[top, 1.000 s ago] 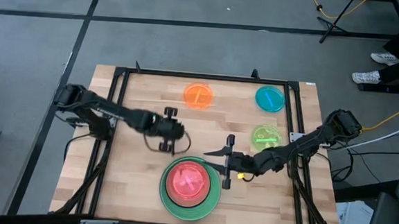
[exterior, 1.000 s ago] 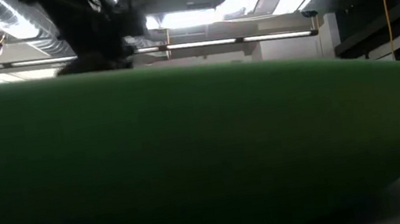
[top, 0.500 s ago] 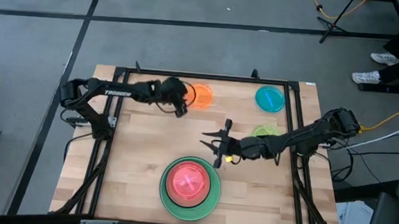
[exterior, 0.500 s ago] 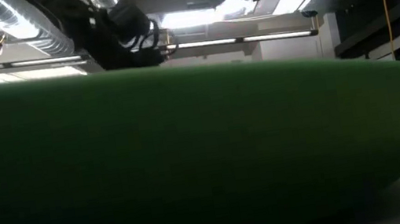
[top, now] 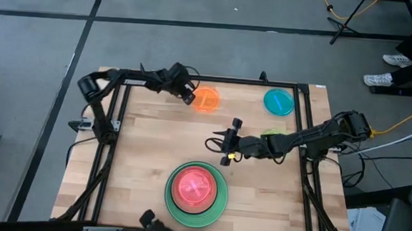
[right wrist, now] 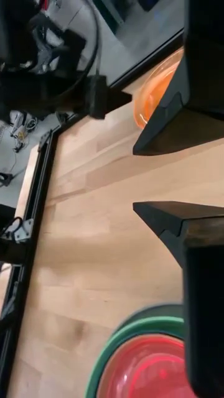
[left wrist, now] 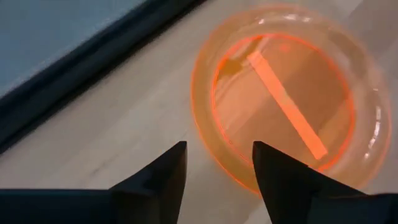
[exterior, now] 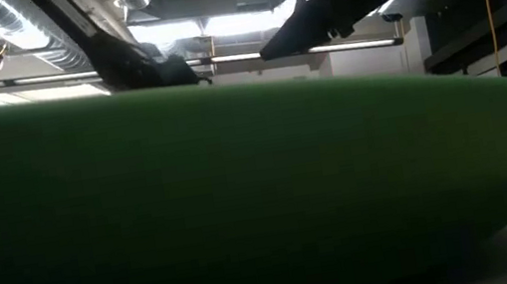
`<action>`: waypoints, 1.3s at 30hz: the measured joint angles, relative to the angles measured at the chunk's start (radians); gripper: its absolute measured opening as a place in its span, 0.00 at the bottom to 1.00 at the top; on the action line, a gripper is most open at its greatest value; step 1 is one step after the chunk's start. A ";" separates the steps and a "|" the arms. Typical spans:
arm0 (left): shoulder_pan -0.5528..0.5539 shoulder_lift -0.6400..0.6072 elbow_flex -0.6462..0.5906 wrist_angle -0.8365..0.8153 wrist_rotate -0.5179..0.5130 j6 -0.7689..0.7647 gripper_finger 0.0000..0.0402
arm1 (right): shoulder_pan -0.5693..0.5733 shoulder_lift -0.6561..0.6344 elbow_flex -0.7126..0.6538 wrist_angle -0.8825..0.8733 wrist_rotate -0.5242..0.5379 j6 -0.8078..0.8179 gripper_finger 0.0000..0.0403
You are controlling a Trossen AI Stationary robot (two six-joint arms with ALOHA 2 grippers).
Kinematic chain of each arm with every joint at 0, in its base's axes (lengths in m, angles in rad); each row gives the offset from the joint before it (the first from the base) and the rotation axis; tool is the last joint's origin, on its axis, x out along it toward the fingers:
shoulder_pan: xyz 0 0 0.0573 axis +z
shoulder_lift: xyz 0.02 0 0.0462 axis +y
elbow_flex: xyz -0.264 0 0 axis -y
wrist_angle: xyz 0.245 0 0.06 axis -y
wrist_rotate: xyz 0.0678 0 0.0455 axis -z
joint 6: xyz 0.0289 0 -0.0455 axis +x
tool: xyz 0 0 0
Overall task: Stack plastic plates
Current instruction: Stack the orange plate on top of the pink plate
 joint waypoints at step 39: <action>0.028 0.223 0.238 -0.207 0.066 0.067 0.01 | 0.002 0.031 0.000 -0.048 0.018 0.003 0.30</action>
